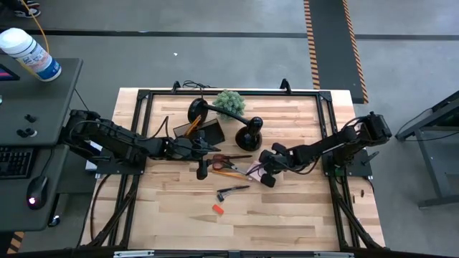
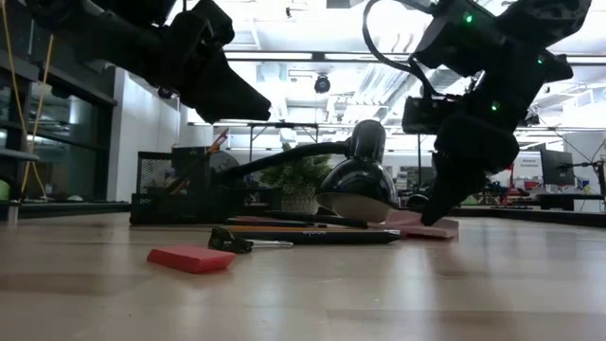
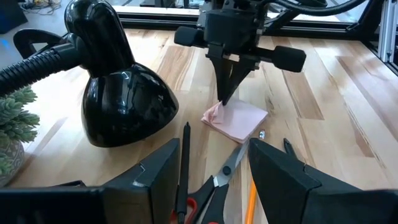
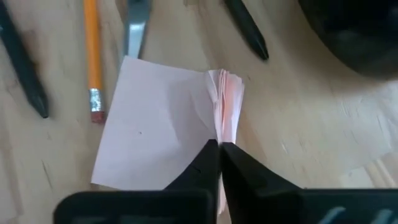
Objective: Pick and place office supplies into organizer
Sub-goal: Put the pink sticky notes into the black desk organizer
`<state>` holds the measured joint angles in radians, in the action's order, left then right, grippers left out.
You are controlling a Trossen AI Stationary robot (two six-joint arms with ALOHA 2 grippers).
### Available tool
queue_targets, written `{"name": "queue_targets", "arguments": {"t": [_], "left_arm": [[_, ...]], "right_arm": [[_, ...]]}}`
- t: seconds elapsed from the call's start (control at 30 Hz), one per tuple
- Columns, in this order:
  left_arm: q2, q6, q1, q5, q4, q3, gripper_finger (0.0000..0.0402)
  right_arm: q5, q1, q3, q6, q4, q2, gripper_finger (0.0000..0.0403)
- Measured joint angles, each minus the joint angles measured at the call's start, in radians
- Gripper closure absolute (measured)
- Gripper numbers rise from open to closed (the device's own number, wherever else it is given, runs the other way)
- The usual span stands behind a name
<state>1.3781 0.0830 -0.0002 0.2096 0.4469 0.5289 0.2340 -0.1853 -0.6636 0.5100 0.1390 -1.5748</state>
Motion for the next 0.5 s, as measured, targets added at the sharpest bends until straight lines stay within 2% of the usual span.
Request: {"name": "queue_targets", "arguments": {"t": [0.2, 0.5], "left_arm": [[0.0, 0.0, 0.0, 0.0, -0.001, 0.0, 0.0222], [0.0, 0.0, 0.0, 0.0, -0.031, 0.0, 0.0222]], "right_arm": [[0.002, -0.007, -0.062, -0.069, 0.044, 0.0, 0.04], [0.06, -0.007, -0.246, -0.176, 0.325, 0.0, 0.0402]]}}
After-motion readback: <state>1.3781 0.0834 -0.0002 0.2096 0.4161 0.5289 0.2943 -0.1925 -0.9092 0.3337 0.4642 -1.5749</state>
